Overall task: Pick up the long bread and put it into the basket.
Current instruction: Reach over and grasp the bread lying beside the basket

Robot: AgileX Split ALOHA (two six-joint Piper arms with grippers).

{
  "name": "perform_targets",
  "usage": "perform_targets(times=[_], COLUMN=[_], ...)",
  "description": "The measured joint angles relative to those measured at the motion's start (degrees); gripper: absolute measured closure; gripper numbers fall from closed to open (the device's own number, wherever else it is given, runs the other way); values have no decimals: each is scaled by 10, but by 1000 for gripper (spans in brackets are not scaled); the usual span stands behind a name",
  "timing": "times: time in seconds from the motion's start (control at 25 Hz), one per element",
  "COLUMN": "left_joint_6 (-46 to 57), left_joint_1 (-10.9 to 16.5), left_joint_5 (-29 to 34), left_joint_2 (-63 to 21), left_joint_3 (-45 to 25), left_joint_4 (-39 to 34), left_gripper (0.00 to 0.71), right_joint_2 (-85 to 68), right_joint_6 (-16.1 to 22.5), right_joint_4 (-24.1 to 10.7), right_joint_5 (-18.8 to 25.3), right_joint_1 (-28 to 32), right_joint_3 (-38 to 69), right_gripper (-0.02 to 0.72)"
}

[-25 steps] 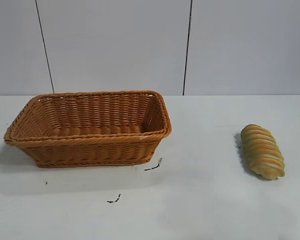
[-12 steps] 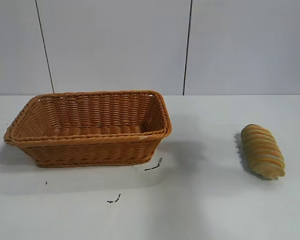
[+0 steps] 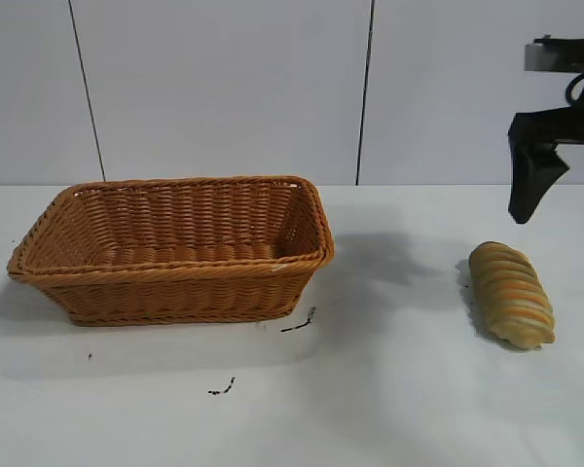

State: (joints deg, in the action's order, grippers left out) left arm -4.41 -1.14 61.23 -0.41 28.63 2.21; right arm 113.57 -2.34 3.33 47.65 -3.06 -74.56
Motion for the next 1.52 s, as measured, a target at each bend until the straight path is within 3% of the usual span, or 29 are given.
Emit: perform_targets(times=[0.48, 1.52], left_joint_6=[0, 0], left_joint_1=[0, 0], left_joint_5=[0, 0], left_joint_2=[0, 0], left_joint_3=[0, 0], left_joint_4=[0, 0], left_gripper=[18, 18], right_joint_2=[51, 79], right_joint_6=[4, -5], right_joint_4=[-2, -1], right_joint_5=[-88, -100], right_joint_1=[0, 0], right_joint_3=[0, -4], right_gripper=[14, 31])
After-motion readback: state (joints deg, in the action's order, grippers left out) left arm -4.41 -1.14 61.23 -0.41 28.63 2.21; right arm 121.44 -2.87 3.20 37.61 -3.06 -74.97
